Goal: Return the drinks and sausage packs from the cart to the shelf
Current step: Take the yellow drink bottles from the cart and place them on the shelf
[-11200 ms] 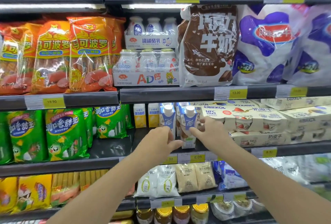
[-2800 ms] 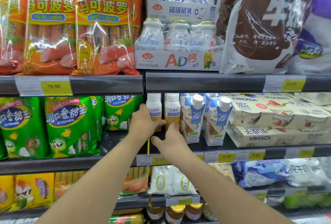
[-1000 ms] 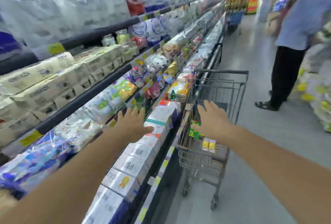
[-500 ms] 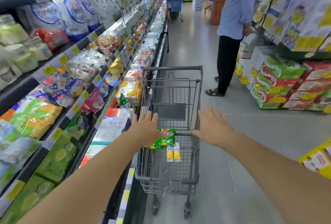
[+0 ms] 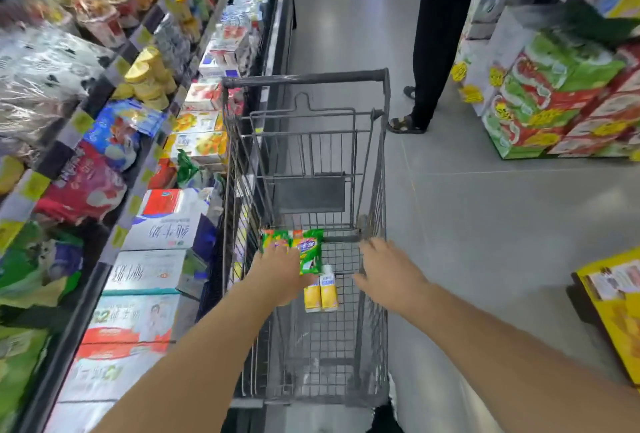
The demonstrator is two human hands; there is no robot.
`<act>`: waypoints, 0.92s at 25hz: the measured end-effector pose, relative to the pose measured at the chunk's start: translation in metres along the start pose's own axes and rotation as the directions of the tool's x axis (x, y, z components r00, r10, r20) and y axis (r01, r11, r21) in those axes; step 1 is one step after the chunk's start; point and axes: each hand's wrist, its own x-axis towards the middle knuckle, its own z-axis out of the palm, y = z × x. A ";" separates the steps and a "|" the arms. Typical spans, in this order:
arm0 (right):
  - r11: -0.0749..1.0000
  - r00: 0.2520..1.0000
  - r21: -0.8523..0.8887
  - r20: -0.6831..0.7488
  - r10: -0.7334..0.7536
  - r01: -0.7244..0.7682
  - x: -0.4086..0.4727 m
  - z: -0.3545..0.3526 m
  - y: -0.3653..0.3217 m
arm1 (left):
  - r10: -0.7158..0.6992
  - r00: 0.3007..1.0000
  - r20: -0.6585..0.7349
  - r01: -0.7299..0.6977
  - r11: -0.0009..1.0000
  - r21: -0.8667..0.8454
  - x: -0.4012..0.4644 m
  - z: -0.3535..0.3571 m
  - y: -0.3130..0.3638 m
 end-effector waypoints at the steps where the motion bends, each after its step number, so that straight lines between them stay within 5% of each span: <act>1: 1.000 1.000 0.013 0.024 -0.014 0.014 0.021 0.010 0.002 | -0.028 0.999 0.029 0.028 1.000 -0.003 0.017 0.012 0.000; 7: 0.993 0.988 0.116 0.156 -0.021 0.002 0.131 0.080 0.009 | -0.134 0.977 0.168 0.148 0.986 -0.071 0.100 0.086 -0.008; 15: 0.930 0.933 0.235 0.289 0.212 -0.284 0.222 0.211 0.018 | -0.169 0.934 0.314 0.265 0.918 -0.294 0.195 0.201 -0.025; 19: 0.864 0.874 0.254 0.348 0.339 -0.436 0.245 0.262 0.024 | -0.177 0.927 0.331 0.328 0.813 -0.481 0.227 0.248 -0.026; 23: 0.795 0.839 0.316 0.373 0.397 -0.517 0.259 0.303 0.030 | -0.234 0.904 0.359 0.426 0.584 -0.691 0.245 0.277 -0.021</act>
